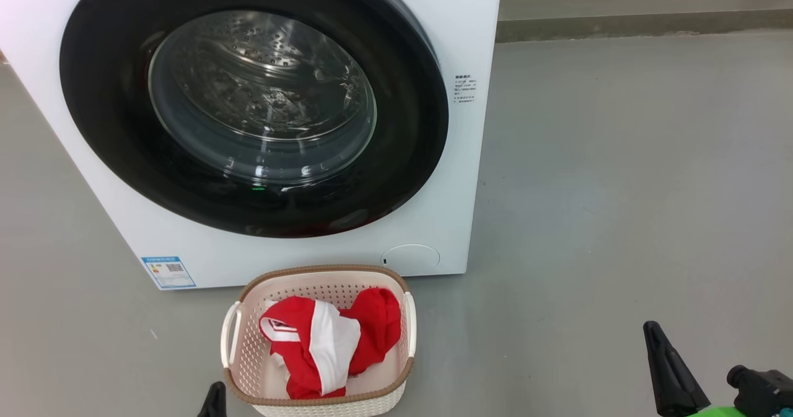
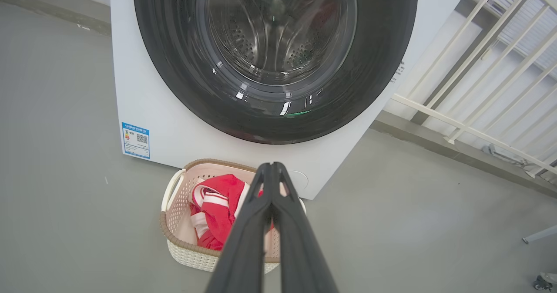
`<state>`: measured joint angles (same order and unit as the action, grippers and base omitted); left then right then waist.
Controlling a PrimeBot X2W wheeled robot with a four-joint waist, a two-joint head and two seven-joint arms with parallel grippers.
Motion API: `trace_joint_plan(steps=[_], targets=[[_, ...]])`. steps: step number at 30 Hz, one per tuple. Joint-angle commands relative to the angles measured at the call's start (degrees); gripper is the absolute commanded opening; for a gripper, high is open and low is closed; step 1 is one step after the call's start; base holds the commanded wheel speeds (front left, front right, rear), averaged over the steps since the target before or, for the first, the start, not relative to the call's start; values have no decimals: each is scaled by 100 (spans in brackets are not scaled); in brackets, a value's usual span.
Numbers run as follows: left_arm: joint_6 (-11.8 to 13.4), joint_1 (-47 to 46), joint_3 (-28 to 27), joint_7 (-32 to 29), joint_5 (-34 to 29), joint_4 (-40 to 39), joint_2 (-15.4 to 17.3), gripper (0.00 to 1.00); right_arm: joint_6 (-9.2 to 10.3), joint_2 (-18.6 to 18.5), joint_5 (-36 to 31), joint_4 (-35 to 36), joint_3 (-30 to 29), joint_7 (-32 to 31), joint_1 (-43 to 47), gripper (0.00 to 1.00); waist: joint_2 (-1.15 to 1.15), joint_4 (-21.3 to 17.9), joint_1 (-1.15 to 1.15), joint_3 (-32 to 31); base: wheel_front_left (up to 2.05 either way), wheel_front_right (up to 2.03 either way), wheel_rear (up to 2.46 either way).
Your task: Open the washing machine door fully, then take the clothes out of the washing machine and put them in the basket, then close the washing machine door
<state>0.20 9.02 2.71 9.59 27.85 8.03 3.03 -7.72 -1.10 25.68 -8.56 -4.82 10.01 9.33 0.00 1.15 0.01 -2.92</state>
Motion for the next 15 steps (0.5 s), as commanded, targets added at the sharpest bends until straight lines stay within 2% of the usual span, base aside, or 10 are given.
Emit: trace_joint_plan(steps=[1, 15], targets=[[-53, -286, -110, -46, 210, -98, 34, 0, 6, -73, 212, 114, -6, -29, -271, 0, 0, -2, -1, 5, 0, 0, 0], [-151, -455, -221, -260, 1061, -2, 27, 0, 8, -94, 1100, 24, -20, -244, -446, 0, 0, -18, -1, 47, 0, 0, 0]])
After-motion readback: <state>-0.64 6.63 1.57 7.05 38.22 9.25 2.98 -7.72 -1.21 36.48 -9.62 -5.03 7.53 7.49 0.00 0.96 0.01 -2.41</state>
